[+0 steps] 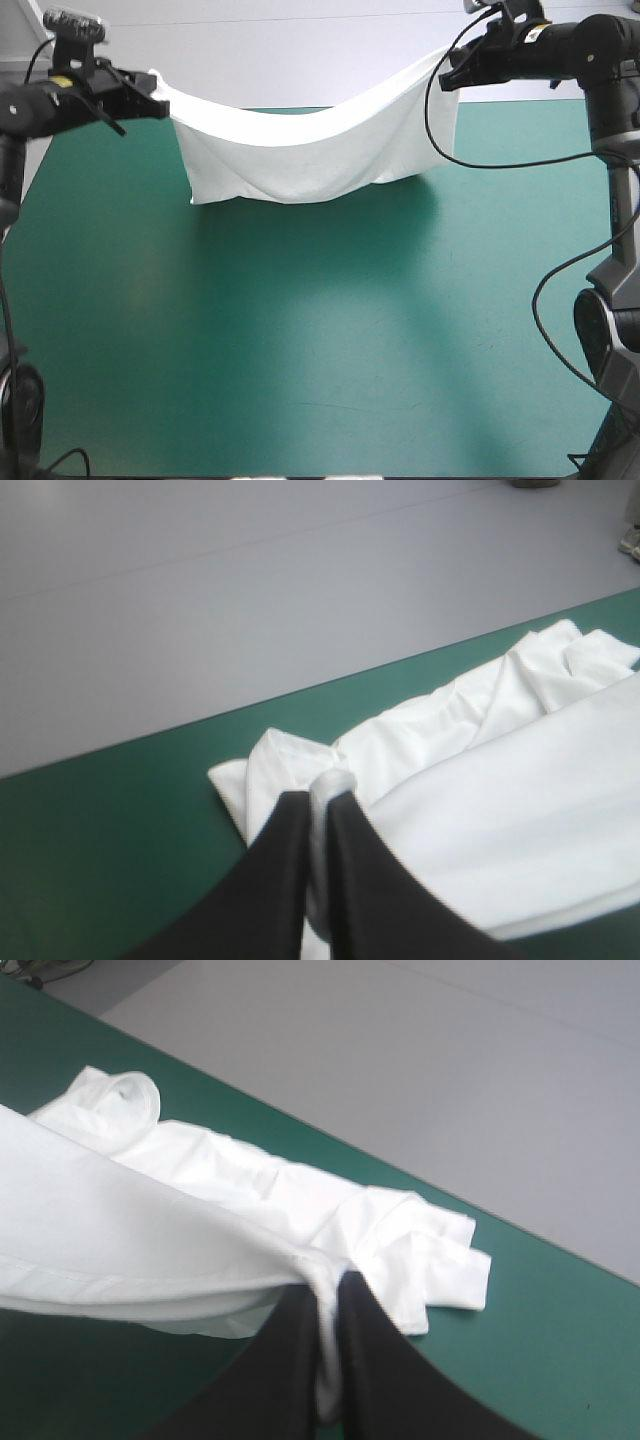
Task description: Fold the cloth
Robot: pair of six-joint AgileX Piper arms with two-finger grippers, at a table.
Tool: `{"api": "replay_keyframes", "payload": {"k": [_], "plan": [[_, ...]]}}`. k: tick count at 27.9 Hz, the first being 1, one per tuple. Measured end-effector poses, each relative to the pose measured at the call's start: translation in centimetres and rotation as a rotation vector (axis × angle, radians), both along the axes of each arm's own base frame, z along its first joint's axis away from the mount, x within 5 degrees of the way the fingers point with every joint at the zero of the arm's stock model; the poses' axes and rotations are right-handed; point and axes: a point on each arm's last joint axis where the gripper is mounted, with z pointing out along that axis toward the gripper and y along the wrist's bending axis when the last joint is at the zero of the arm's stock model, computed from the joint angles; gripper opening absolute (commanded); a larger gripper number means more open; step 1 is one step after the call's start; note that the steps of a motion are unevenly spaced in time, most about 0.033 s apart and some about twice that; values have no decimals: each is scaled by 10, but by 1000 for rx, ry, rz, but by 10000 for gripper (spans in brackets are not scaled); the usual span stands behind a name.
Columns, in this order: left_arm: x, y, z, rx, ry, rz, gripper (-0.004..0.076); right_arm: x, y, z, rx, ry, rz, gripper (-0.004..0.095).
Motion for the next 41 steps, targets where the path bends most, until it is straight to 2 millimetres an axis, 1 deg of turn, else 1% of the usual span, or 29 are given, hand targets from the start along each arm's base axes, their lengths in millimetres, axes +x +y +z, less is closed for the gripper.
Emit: {"api": "replay_keyframes", "payload": {"k": [1, 2, 3, 4, 5, 6, 8, 11, 14, 18, 21, 24, 26, 28, 32, 34, 37, 39, 40, 41], "plan": [[-22, 0, -14, -6, 12, 26, 19, -7, -1, -7, -2, 25, -8, 9], [-48, 0, -28, -7, 9, 54, 19, -19, -3, -13, -1, 35, -21, 9], [-67, 0, -38, -10, 13, 66, 19, -31, -5, -17, 2, 34, -35, 9], [-94, -3, -56, -17, 45, 68, 19, -59, -8, -29, 5, 40, -62, 9], [-103, -3, -63, -19, 60, 68, 19, -75, -11, -36, 8, 42, -77, 9], [-119, -5, -75, -27, 87, 69, 19, -100, -14, -48, 12, 50, -95, 9], [-136, -6, -85, -39, 105, 70, 19, -135, -18, -65, 14, 39, -124, 9], [-160, -9, -90, -45, 95, 67, 19, -187, -24, -92, 19, 37, -150, 9], [-180, -11, -95, -63, 94, 70, 19, -226, -29, -119, 34, 68, -196, 9], [-206, -10, -113, -42, 166, 94, 19, -268, -36, -152, 31, 135, -250, 9], [-223, -5, -133, -3, 233, 162, 19, -293, -38, -167, 36, 207, -273, 9], [-240, -2, -144, 12, 269, 210, 19, -311, -41, -175, 31, 267, -294, 9], [-247, 0, -151, 27, 293, 232, 19, -315, -42, -177, 26, 302, -306, 4], [-249, 0, -160, 48, 323, 232, 19, -318, -42, -179, 17, 335, -311, 3], [-247, -1, -182, 77, 432, 206, 19, -313, -40, -189, 32, 391, -300, 5], [-245, -2, -191, 88, 523, 187, 19, -307, -37, -201, 47, 460, -291, 6], [-243, -3, -199, 100, 624, 167, 19, -300, -34, -221, 39, 564, -269, 17], [-243, -3, -203, 106, 666, 159, 19, -299, -33, -230, 32, 610, -261, 84], [-243, -3, -204, 107, 680, 157, 19, -299, -33, -233, 26, 630, -257, 131], [-243, -4, -204, 108, 693, 154, 19, -299, -32, -235, 21, 643, -254, 202]]}}
